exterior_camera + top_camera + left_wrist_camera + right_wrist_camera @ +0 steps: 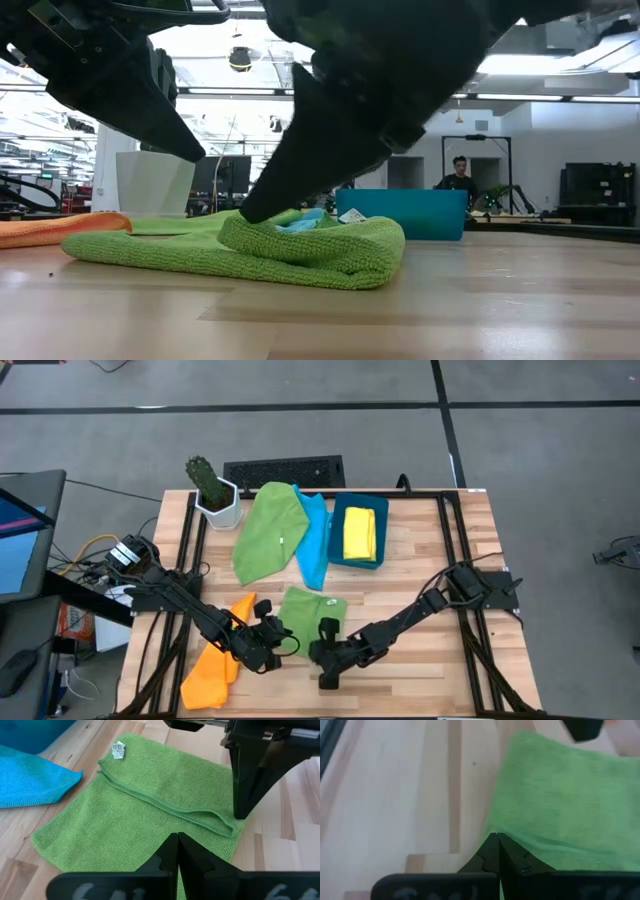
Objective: Fold microfiber towels
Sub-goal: Fold the right green towel
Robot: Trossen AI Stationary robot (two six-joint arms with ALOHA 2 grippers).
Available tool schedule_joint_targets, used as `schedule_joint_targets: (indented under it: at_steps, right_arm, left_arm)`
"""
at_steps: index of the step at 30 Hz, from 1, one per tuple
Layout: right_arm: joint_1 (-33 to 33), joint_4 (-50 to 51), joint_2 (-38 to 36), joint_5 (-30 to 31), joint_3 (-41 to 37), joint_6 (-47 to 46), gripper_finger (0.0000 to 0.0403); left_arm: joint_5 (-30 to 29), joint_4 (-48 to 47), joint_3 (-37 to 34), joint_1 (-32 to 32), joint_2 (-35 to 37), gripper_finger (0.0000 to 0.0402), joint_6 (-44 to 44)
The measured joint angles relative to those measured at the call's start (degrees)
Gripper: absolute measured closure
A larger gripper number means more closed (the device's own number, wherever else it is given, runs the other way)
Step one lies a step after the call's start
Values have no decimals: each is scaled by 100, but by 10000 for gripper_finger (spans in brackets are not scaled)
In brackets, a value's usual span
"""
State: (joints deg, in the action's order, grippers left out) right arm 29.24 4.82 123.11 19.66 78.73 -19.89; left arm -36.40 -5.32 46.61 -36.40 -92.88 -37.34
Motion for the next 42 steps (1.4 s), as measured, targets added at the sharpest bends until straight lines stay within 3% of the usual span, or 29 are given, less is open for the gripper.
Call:
schedule_joint_targets:
  at_steps: [14, 20, 27, 30, 35, 42]
  right_arm:
    - [-10, -146, 24, -51, -87, 21, 383]
    - [27, -280, 263, -453, -38, -71, 379]
    - [89, 1, -107, -430, 236, 206, 381]
    - [133, 332, -437, -179, 276, 101, 377]
    - [502, 1139, -623, 856, 260, -351, 382]
    - [851, 1236, -272, 892, 252, -685, 380]
  left_arm:
    - [-31, 4, 0, 0, 0, 401, -29]
    - [-28, 111, 4, 2, 0, 401, -67]
    - [-20, 272, 172, 2, 0, 401, 147]
    - [83, 622, 228, 2, 0, 401, 294]
    - [273, 1288, 245, 20, -205, 401, 613]
    - [782, 1969, 236, 140, -995, 402, 427]
